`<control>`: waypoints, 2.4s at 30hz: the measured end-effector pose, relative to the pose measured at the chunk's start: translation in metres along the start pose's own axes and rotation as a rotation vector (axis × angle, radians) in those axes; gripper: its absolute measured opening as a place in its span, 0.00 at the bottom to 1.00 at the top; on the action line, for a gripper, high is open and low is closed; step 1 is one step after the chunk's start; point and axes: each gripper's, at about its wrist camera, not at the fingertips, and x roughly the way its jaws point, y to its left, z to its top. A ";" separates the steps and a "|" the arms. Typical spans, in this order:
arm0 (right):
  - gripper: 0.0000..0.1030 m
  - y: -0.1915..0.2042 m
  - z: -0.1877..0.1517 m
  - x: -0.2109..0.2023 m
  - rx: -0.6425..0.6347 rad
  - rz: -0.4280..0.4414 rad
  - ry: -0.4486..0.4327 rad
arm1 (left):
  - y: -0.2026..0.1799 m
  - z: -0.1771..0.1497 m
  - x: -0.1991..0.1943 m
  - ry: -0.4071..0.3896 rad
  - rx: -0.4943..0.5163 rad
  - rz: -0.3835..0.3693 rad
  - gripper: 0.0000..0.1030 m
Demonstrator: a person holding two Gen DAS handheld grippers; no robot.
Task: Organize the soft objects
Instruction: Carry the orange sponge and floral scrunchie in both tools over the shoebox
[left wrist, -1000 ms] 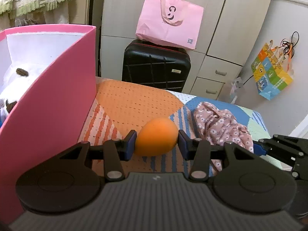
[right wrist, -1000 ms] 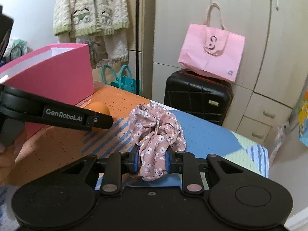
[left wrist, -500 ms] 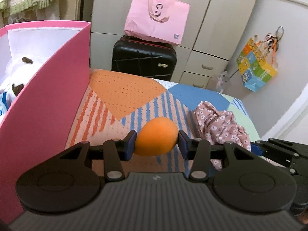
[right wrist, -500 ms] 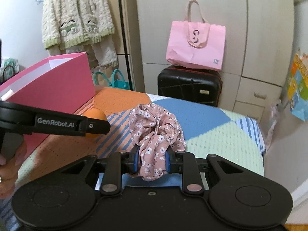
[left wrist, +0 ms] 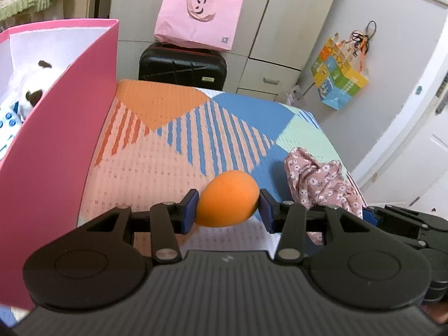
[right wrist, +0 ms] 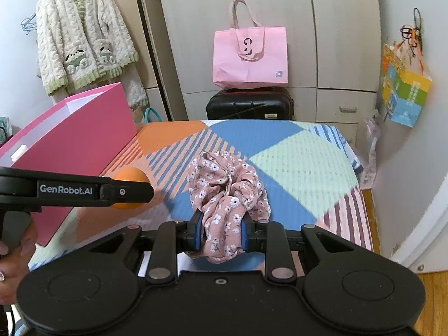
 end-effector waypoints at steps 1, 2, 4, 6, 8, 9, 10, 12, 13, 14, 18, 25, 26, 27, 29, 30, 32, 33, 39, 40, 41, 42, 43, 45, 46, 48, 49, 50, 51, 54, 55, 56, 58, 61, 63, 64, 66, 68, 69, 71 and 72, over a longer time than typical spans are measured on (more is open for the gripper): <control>0.28 0.002 -0.003 -0.004 0.002 0.001 -0.003 | 0.000 -0.003 -0.004 0.001 0.003 -0.004 0.43; 0.28 0.004 -0.006 -0.007 0.003 0.004 -0.003 | 0.000 -0.005 -0.007 -0.001 0.005 -0.010 0.43; 0.28 0.008 -0.013 -0.014 0.006 0.009 -0.006 | 0.000 -0.011 -0.013 -0.002 0.009 -0.021 0.43; 0.28 0.010 -0.019 -0.020 0.011 0.011 -0.011 | 0.000 -0.017 -0.019 -0.002 0.018 -0.034 0.43; 0.28 0.013 -0.026 -0.025 0.024 0.017 -0.015 | -0.001 -0.024 -0.025 0.001 0.028 -0.047 0.43; 0.29 0.014 -0.029 -0.028 0.029 0.017 -0.017 | -0.001 -0.028 -0.028 0.005 0.033 -0.055 0.43; 0.29 0.016 -0.033 -0.030 0.030 0.018 -0.019 | 0.000 -0.031 -0.030 0.009 0.035 -0.062 0.43; 0.29 0.019 -0.038 -0.034 0.030 0.031 -0.022 | 0.002 -0.038 -0.035 0.023 0.037 -0.080 0.43; 0.29 0.020 -0.041 -0.037 0.029 0.038 -0.022 | 0.003 -0.040 -0.038 0.029 0.037 -0.087 0.43; 0.29 0.021 -0.044 -0.039 0.031 0.046 -0.021 | 0.004 -0.043 -0.040 0.033 0.038 -0.095 0.43; 0.29 0.027 -0.052 -0.046 0.032 0.060 -0.008 | 0.010 -0.053 -0.052 0.046 0.043 -0.127 0.44; 0.29 0.038 -0.063 -0.066 0.027 0.130 -0.002 | 0.025 -0.072 -0.086 0.051 0.075 -0.183 0.44; 0.29 0.040 -0.064 -0.067 0.024 0.141 0.002 | 0.026 -0.075 -0.089 0.054 0.082 -0.190 0.44; 0.29 0.044 -0.066 -0.068 0.018 0.155 0.008 | 0.028 -0.078 -0.093 0.058 0.089 -0.197 0.44; 0.29 0.049 -0.068 -0.069 0.008 0.176 0.023 | 0.033 -0.082 -0.101 0.073 0.093 -0.209 0.44; 0.29 0.052 -0.069 -0.070 0.003 0.187 0.032 | 0.036 -0.084 -0.105 0.082 0.093 -0.217 0.44; 0.29 0.057 -0.069 -0.073 -0.010 0.218 0.047 | 0.044 -0.085 -0.113 0.101 0.091 -0.237 0.44; 0.29 0.060 -0.068 -0.074 -0.016 0.234 0.053 | 0.048 -0.086 -0.118 0.110 0.088 -0.246 0.44; 0.29 0.082 -0.057 -0.087 -0.075 0.316 0.062 | 0.066 -0.081 -0.146 0.117 0.115 -0.235 0.44; 0.29 0.088 -0.054 -0.090 -0.092 0.329 0.062 | 0.069 -0.080 -0.153 0.112 0.120 -0.233 0.44; 0.29 0.092 -0.051 -0.092 -0.106 0.340 0.060 | 0.071 -0.077 -0.159 0.106 0.128 -0.234 0.44; 0.29 0.096 -0.047 -0.093 -0.121 0.354 0.058 | 0.073 -0.075 -0.165 0.098 0.134 -0.235 0.44; 0.29 0.102 -0.044 -0.095 -0.136 0.371 0.054 | 0.076 -0.072 -0.171 0.088 0.139 -0.231 0.44; 0.29 0.112 -0.037 -0.099 -0.158 0.406 0.046 | 0.080 -0.066 -0.183 0.061 0.156 -0.223 0.44; 0.29 0.116 -0.033 -0.100 -0.168 0.419 0.039 | 0.082 -0.063 -0.188 0.043 0.163 -0.216 0.44; 0.29 0.125 -0.025 -0.102 -0.188 0.435 0.019 | 0.087 -0.057 -0.197 0.011 0.171 -0.200 0.44; 0.29 0.130 -0.021 -0.102 -0.202 0.440 0.005 | 0.090 -0.053 -0.201 -0.006 0.169 -0.192 0.44; 0.29 0.135 -0.016 -0.103 -0.218 0.442 -0.011 | 0.093 -0.050 -0.204 -0.023 0.168 -0.187 0.44; 0.29 0.141 -0.012 -0.103 -0.231 0.444 -0.028 | 0.096 -0.046 -0.207 -0.040 0.167 -0.186 0.44; 0.29 0.155 0.004 -0.100 -0.255 0.452 -0.071 | 0.105 -0.035 -0.212 -0.091 0.152 -0.181 0.44; 0.29 0.161 0.010 -0.097 -0.265 0.454 -0.085 | 0.107 -0.031 -0.214 -0.108 0.147 -0.181 0.44; 0.30 0.166 0.015 -0.094 -0.270 0.454 -0.093 | 0.110 -0.027 -0.214 -0.125 0.140 -0.179 0.44; 0.30 0.176 0.025 -0.087 -0.283 0.458 -0.110 | 0.117 -0.018 -0.215 -0.158 0.132 -0.166 0.44; 0.30 0.188 0.038 -0.076 -0.298 0.441 -0.137 | 0.128 -0.004 -0.214 -0.196 0.123 -0.139 0.44; 0.30 0.195 0.048 -0.066 -0.307 0.438 -0.147 | 0.136 0.008 -0.209 -0.208 0.117 -0.125 0.44; 0.30 0.198 0.053 -0.060 -0.311 0.438 -0.151 | 0.141 0.013 -0.208 -0.212 0.115 -0.121 0.44; 0.30 0.201 0.065 -0.048 -0.312 0.443 -0.157 | 0.151 0.026 -0.201 -0.211 0.101 -0.112 0.44; 0.30 0.202 0.075 -0.035 -0.307 0.453 -0.155 | 0.160 0.040 -0.191 -0.204 0.096 -0.099 0.44; 0.30 0.204 0.081 -0.026 -0.308 0.453 -0.149 | 0.163 0.048 -0.185 -0.197 0.099 -0.088 0.44; 0.30 0.211 0.091 -0.011 -0.337 0.435 -0.132 | 0.167 0.061 -0.173 -0.177 0.138 -0.049 0.44; 0.30 0.216 0.094 -0.003 -0.374 0.415 -0.124 | 0.168 0.068 -0.165 -0.163 0.157 -0.029 0.44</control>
